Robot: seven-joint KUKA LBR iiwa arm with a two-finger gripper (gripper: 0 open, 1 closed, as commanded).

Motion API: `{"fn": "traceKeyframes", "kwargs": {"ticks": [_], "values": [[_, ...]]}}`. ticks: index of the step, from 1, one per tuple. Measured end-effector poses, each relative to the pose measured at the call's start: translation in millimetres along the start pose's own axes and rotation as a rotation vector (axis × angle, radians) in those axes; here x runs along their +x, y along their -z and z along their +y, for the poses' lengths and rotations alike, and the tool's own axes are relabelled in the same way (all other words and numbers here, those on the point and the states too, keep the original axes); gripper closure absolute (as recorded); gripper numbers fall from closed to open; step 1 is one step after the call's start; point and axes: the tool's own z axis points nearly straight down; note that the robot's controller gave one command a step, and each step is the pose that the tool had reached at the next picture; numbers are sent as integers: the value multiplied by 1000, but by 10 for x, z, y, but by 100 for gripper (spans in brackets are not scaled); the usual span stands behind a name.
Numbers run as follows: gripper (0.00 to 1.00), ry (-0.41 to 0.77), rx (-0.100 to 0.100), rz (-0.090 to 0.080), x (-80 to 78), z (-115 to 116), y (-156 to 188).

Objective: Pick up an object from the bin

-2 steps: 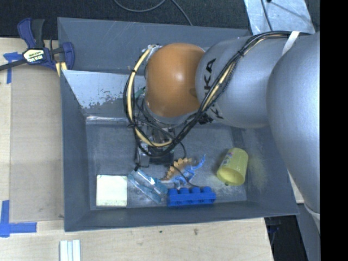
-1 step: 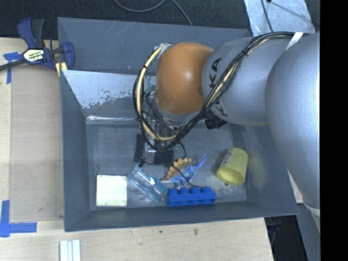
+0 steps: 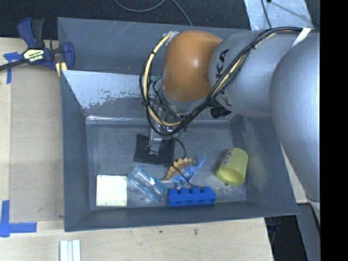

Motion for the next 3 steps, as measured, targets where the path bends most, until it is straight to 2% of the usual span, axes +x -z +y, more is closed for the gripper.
{"fn": "traceKeyframes", "kwargs": {"ticks": [1, 2, 3], "values": [[0, -108, 3, 7, 42, -287, -599], [100, -70, 1, -1, 77, -283, -616], [100, -65, 1, -1, 86, -264, -607]]}}
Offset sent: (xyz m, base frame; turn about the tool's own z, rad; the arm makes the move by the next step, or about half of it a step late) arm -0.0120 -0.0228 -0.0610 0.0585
